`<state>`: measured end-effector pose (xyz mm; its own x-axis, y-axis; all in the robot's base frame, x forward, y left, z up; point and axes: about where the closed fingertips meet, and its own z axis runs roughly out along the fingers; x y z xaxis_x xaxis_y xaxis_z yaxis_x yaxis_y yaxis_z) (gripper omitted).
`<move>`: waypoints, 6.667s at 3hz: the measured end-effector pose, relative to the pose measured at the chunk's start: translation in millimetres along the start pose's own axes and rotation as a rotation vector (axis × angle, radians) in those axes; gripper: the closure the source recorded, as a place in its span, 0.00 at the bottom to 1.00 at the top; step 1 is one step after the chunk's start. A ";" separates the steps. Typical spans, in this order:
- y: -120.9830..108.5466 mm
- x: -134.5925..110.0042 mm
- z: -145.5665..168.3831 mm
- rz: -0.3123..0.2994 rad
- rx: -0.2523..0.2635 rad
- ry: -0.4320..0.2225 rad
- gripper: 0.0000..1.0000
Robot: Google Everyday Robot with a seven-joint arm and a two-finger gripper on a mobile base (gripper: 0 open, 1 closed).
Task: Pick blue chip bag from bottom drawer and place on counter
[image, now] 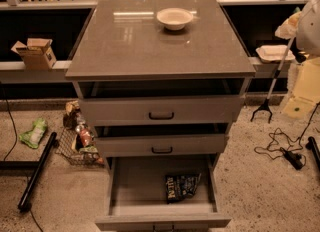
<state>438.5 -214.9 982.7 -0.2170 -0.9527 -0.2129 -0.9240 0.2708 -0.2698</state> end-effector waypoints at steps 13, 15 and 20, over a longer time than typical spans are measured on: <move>36.1 77.0 410.7 -0.136 -0.252 -0.289 0.00; 51.4 99.7 504.5 -0.175 -0.314 -0.326 0.00; 71.8 112.6 602.4 -0.141 -0.311 -0.265 0.00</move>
Offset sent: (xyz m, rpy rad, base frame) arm 0.0302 0.0299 -0.1223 0.1347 0.1431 0.1506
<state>537.3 -219.6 373.6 -0.0314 -0.8979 -0.4391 -0.9985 0.0478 -0.0262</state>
